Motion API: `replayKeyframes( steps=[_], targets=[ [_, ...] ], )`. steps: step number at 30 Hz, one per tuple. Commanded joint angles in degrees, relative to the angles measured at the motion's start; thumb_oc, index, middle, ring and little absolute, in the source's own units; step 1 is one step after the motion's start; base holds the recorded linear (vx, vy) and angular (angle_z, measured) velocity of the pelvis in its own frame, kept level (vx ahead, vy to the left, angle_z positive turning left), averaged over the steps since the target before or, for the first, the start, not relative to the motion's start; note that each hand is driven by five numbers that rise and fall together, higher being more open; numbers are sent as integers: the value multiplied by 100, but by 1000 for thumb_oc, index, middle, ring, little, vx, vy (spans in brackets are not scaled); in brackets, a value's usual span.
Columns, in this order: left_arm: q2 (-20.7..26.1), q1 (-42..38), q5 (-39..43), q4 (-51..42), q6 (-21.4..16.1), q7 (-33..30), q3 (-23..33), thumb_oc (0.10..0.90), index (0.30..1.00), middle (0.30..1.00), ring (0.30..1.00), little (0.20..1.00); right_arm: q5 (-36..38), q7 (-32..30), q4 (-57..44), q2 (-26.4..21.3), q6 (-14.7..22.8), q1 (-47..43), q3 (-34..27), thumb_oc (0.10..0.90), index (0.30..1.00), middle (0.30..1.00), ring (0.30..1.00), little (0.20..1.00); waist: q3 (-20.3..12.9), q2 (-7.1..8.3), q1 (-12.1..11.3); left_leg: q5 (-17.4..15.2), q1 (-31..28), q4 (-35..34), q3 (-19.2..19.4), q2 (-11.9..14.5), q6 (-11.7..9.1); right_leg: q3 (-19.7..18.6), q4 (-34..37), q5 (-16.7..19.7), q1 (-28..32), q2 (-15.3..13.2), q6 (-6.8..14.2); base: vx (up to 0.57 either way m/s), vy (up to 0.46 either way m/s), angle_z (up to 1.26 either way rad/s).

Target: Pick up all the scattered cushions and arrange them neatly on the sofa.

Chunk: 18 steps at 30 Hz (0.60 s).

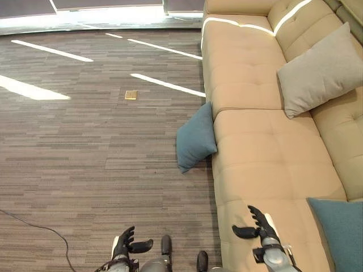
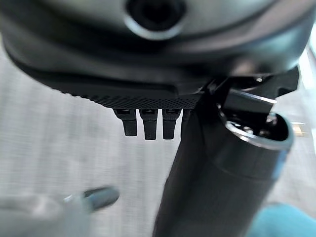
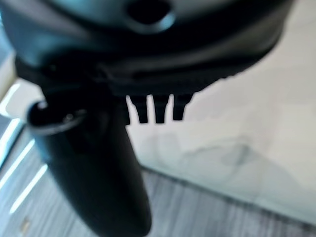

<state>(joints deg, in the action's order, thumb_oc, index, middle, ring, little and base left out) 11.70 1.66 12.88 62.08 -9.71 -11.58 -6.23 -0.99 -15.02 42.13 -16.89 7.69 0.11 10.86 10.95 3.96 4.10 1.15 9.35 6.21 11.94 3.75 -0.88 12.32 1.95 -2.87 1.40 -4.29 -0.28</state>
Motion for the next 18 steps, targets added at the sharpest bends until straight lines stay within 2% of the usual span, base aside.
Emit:
replayKeyframes(
  steps=[1, 2, 5, 6, 7, 9, 14, 15, 17, 18],
  targets=[
    [359, 99, -151, -214, -152, 16, -77, 800, 900, 900, 900, 900, -1, -67, -169, -176, 199, 15, 27, 800, 900, 900, 900, 900, -284, 169, -55, -210, 187, 40, -133, -128, -189, -392, -170, 256, -519, -38, 700, 135, 124, 52],
    [377, 109, -201, -222, -123, 44, -101, 800, 900, 900, 900, 900, -67, -24, -55, -131, 155, 46, 44, 800, 900, 900, 900, 900, -364, 146, -63, -248, 40, -178, -97, -103, -141, -282, -213, 206, -476, -58, 742, 155, 144, 53],
    [433, 116, -293, -189, -85, 42, -104, 800, 900, 900, 900, 900, -156, -6, -36, -65, 136, 45, 94, 800, 900, 900, 900, 900, -393, 171, -99, -301, -20, -195, -204, -190, -49, -261, -600, 98, -452, -166, 774, 208, 245, 32],
    [506, 95, -310, -204, -85, 62, -77, 800, 900, 900, 900, 900, -200, 37, -38, 9, 133, -17, 176, 800, 900, 900, 900, 900, -329, 182, -139, -397, -173, -231, -285, -283, 61, -320, -1257, 175, -594, -291, 823, 156, 228, 29],
    [507, 92, -310, -203, -85, 62, -77, 800, 900, 900, 900, 900, -200, 37, -37, 10, 133, -20, 175, 800, 900, 900, 900, 900, -344, 181, -137, -382, -153, -237, -285, -282, 61, -320, -1250, 188, -614, -288, 821, 137, 228, 22],
    [609, 55, -263, -251, -87, 18, -19, 800, 900, 900, 900, 900, -301, 57, -101, 70, 134, -130, 321, 800, 900, 900, 900, 900, -238, 158, -142, -395, -324, -339, -363, -350, 163, -440, -2100, 590, -912, -400, 885, 71, 130, 17],
    [609, 55, -263, -251, -87, 18, -19, 800, 900, 900, 900, 900, -301, 57, -101, 70, 134, -130, 321, 800, 900, 900, 900, 900, -244, 157, -142, -394, -318, -338, -363, -349, 163, -440, -2100, 591, -918, -399, 885, 101, 56, 11],
    [711, 119, -136, -600, -171, -14, 45, 800, 900, 900, 900, 900, -405, 171, -227, 87, 144, -138, 555, 800, 900, 900, 900, 900, -149, 34, -61, -535, -947, -600, -786, -479, 220, -896, -2503, 311, -1411, 154, 756, 576, 232, 0],
    [702, 121, -66, -550, -170, -17, 64, 800, 900, 900, 900, 900, -370, 231, -199, 93, 158, -230, 654, 800, 900, 900, 900, 900, -191, 69, -17, -607, -1106, -705, -960, -593, 217, -796, -1844, 433, -1629, 305, 737, 461, 122, 26],
    [701, 121, -66, -550, -170, -17, 64, 800, 900, 900, 900, 900, -370, 231, -199, 93, 158, -230, 654, 800, 900, 900, 900, 900, -187, 67, -15, -608, -1111, -706, -962, -592, 217, -794, -1842, 433, -1623, 305, 737, 121, 2, 44]
  ],
)
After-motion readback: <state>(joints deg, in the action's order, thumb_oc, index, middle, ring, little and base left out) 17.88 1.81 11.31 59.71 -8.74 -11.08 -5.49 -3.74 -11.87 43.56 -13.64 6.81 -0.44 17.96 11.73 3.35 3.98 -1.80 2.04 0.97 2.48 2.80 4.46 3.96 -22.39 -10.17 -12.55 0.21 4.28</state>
